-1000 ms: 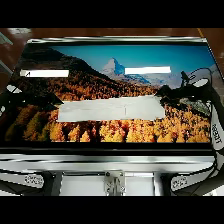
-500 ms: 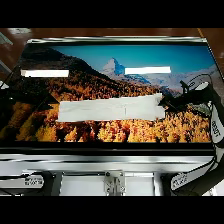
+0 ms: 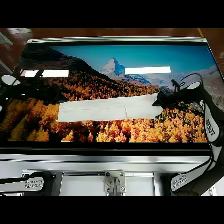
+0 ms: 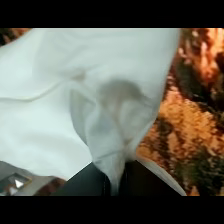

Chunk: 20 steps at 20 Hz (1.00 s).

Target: Fold the shirts.

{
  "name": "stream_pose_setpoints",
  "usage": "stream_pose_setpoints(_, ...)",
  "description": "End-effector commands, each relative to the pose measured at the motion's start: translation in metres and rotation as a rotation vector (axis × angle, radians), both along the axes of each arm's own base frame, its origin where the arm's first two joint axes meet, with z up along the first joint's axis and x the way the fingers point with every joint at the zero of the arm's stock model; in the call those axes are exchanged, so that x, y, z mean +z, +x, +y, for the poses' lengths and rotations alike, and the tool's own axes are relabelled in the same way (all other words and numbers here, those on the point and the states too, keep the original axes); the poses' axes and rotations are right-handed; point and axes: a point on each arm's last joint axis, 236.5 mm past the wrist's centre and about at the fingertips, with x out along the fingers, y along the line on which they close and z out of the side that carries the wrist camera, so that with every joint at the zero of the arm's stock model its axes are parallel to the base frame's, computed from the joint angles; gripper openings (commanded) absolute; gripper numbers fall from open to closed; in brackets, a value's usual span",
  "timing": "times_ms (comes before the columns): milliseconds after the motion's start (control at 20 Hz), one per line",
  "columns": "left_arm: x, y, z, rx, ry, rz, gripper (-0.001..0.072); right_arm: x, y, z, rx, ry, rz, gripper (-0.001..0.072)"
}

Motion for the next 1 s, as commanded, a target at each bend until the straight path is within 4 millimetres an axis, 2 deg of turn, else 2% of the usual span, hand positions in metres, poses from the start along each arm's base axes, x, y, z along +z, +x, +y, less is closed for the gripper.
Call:
stream_pose_setpoints(0,-0.005,0.027,-0.071,-0.008,-0.009,-0.129,0.0043,0.070,0.005,0.007,0.015,-0.004,-0.143,0.0053)
stream_pose_setpoints(50,-0.015,0.028,-0.101,-0.029,-0.016,-0.140,0.0043,0.092,0.002,0.008,0.014,-0.007,-0.175,0.0053)
stream_pose_setpoints(150,-0.041,0.015,-0.167,-0.102,-0.058,-0.101,0.0043,0.136,-0.011,0.018,0.031,-0.010,-0.230,0.0053)
stream_pose_setpoints(300,-0.072,-0.006,-0.251,-0.215,-0.110,-0.043,0.0043,0.180,-0.030,0.034,0.061,-0.024,-0.291,0.0053)
stream_pose_setpoints(400,-0.080,-0.013,-0.295,-0.240,-0.178,-0.005,0.0042,0.201,-0.043,0.043,0.070,-0.029,-0.313,0.0053)
stream_pose_setpoints(550,-0.083,-0.014,-0.348,-0.198,-0.316,0.065,0.0040,0.225,-0.055,0.057,0.070,-0.020,-0.343,0.0053)
stream_pose_setpoints(650,-0.092,-0.017,-0.371,-0.180,-0.353,0.126,0.0040,0.237,-0.061,0.068,0.076,-0.013,-0.364,0.0052)
stream_pose_setpoints(750,-0.096,-0.016,-0.380,-0.168,-0.364,0.156,0.0040,0.242,-0.067,0.079,0.094,-0.007,-0.371,0.0053)
stream_pose_setpoints(850,-0.086,-0.006,-0.372,-0.174,-0.364,0.112,0.0039,0.242,-0.069,0.091,0.110,0.000,-0.368,0.0053)
stream_pose_setpoints(950,-0.071,0.017,-0.344,-0.186,-0.274,0.008,0.0037,0.243,-0.062,0.111,0.122,0.009,-0.402,0.0053)
